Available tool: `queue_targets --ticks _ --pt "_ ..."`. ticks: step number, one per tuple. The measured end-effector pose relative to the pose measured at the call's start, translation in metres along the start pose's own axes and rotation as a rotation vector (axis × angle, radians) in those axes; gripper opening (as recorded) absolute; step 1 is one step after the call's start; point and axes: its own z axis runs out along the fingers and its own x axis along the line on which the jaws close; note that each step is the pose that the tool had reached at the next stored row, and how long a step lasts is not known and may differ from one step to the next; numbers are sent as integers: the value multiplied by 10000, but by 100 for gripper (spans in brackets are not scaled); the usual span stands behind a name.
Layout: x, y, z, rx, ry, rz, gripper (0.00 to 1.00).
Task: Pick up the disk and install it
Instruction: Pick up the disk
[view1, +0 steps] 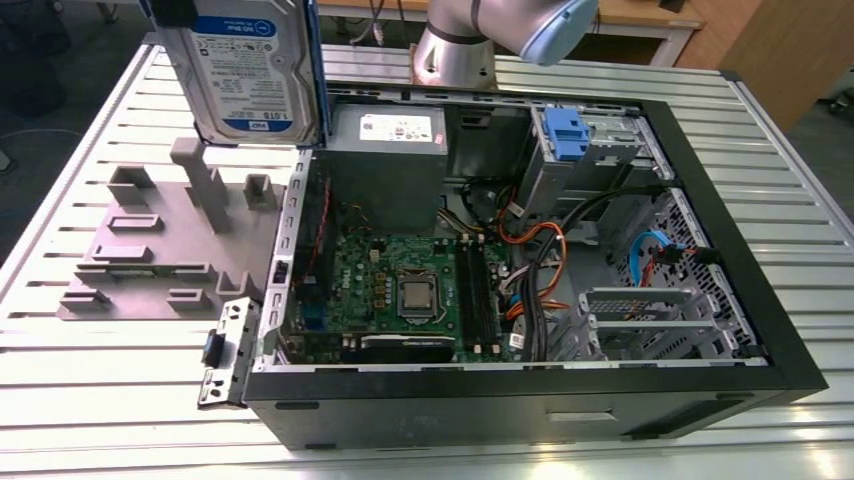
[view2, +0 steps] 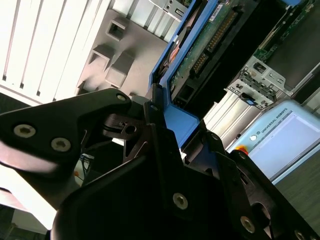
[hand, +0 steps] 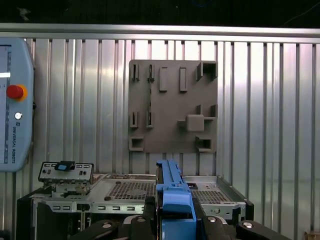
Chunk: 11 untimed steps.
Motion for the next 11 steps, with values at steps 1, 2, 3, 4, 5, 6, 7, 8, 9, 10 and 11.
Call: queue_targets --ticks 1,2,3,4,5,6,7,8,9,10,11 --pt "1 -13 1 0 0 0 37" --pt "1 -28 1 0 0 0 37" --pt "1 -43 1 -1 0 1 37" --pt "1 -59 1 -1 0 0 37" --pt "2 -76 2 0 0 0 37" --pt "2 -94 2 0 0 0 37" --pt "2 -113 3 0 0 0 37" --pt "3 -131 3 -1 0 0 37" --pt "5 -141 4 0 0 0 37" --pt "10 -147 5 0 0 0 37" --pt "15 -153 6 0 0 0 37"
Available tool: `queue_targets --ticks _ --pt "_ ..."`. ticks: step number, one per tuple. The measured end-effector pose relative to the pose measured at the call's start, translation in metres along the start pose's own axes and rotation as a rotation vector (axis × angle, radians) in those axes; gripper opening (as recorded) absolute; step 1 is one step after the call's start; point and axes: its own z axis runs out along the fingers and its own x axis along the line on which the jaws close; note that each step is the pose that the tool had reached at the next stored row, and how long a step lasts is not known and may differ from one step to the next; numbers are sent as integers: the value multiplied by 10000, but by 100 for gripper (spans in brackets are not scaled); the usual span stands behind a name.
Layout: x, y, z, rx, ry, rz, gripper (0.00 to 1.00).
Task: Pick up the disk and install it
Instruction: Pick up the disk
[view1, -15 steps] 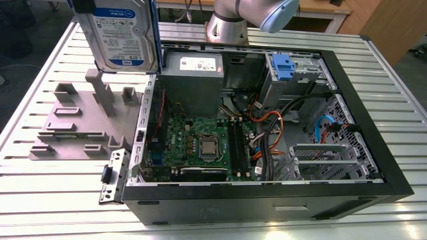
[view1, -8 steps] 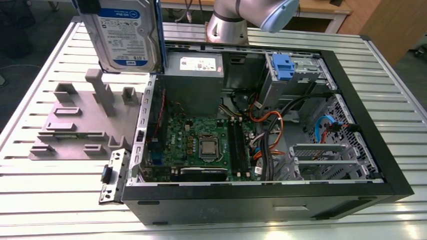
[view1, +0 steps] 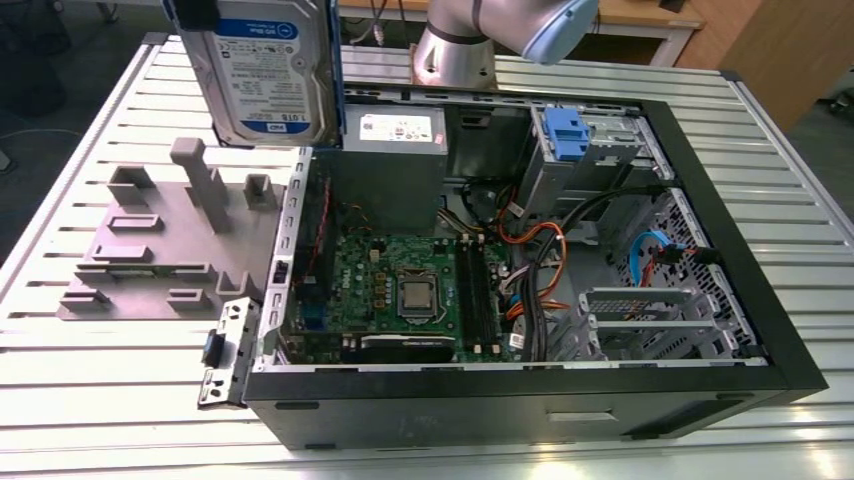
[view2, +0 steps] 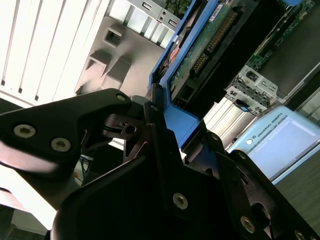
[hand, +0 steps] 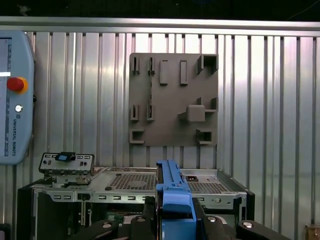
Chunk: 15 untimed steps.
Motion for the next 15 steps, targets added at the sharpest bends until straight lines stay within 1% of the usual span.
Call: queue_targets --ticks 3,7,9,15 --pt "30 -15 4 0 0 0 37" --pt "90 -44 10 1 -1 0 37" --pt "105 -90 10 -1 1 0 37" --pt "117 -291 12 -4 1 0 37"
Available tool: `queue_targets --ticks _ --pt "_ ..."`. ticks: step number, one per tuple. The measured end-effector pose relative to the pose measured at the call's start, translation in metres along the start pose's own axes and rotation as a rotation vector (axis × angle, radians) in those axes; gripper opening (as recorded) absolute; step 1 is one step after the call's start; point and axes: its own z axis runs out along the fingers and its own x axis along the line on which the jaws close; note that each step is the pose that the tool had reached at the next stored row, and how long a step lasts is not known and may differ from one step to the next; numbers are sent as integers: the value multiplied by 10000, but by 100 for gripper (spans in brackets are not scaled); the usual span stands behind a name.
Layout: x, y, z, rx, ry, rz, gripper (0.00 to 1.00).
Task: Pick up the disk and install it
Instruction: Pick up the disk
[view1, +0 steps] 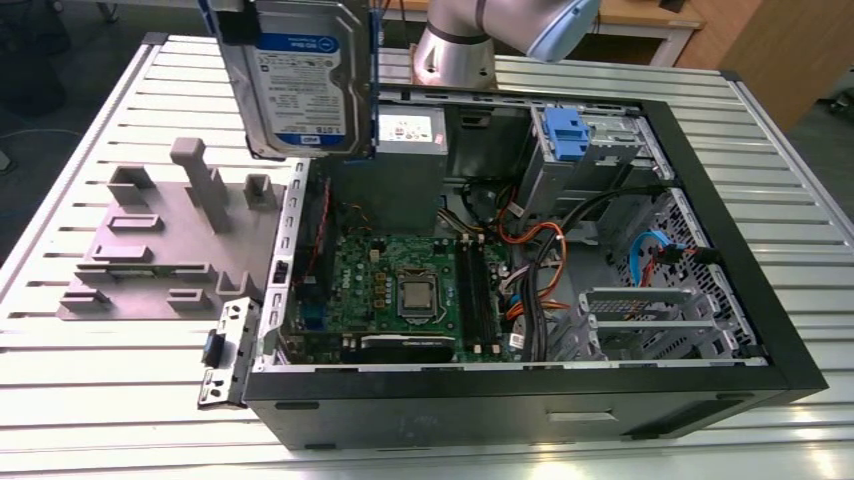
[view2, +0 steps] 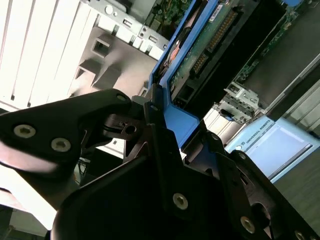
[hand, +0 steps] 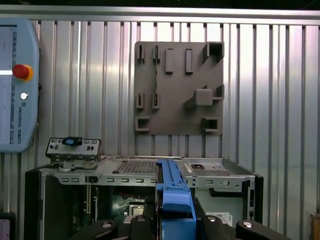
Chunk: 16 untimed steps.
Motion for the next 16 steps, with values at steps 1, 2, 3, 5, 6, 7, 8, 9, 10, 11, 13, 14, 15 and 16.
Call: queue_targets --ticks 1,2,3,5,6,7,8,9,10,11,13,14,15,16 --pt "1 -31 0 0 -1 0 37" --pt "1 -61 1 0 -1 1 37" --pt "3 -155 2 0 0 4 37" --pt "5 -216 2 0 0 5 37" --pt "6 -244 3 0 -1 6 37" --pt "7 -269 4 0 -1 8 37" --pt "8 -290 4 0 -1 8 37" --pt "10 -308 4 0 0 8 37" --pt "14 -320 5 1 -1 8 37" --pt "24 -330 7 0 -1 9 37" --pt "44 -354 11 1 -1 12 37" --pt "49 -365 12 1 -1 12 37" --pt "50 -371 12 1 -1 13 37" --pt "51 -374 12 0 0 13 37"
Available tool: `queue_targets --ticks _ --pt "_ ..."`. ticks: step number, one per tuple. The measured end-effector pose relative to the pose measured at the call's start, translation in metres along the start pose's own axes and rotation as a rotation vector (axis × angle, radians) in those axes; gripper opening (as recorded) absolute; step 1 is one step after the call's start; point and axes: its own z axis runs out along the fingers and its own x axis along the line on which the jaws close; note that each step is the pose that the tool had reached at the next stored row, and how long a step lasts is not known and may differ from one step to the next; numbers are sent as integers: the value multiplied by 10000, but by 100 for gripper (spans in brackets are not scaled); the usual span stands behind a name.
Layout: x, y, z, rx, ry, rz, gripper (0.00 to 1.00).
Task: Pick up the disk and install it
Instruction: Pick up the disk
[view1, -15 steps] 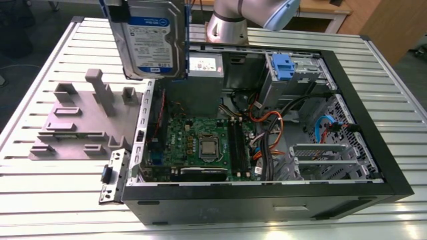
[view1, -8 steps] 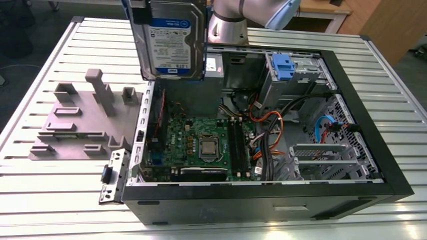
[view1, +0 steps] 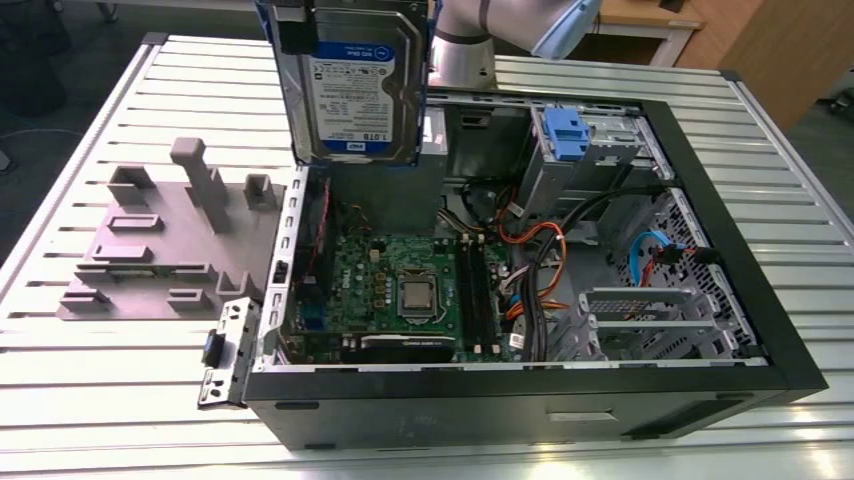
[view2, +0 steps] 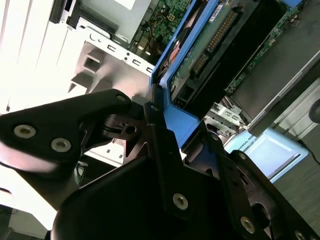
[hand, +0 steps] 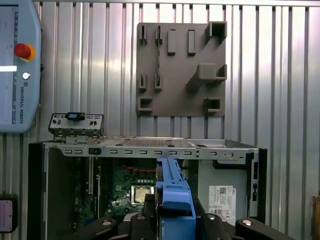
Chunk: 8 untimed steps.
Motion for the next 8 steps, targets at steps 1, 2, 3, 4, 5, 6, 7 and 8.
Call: queue_targets --ticks 1,2,3,4,5,6,7,8 --pt "0 0 0 0 0 1 37" --pt "0 0 0 0 0 2 37" --pt "0 -5 0 0 -1 0 37" --pt "0 -9 0 1 -1 0 37" --pt "0 -10 0 0 -1 0 37" --pt "0 -12 0 0 -1 0 37" --pt "0 -15 0 0 0 0 37" --pt "0 -19 0 0 0 -1 37"
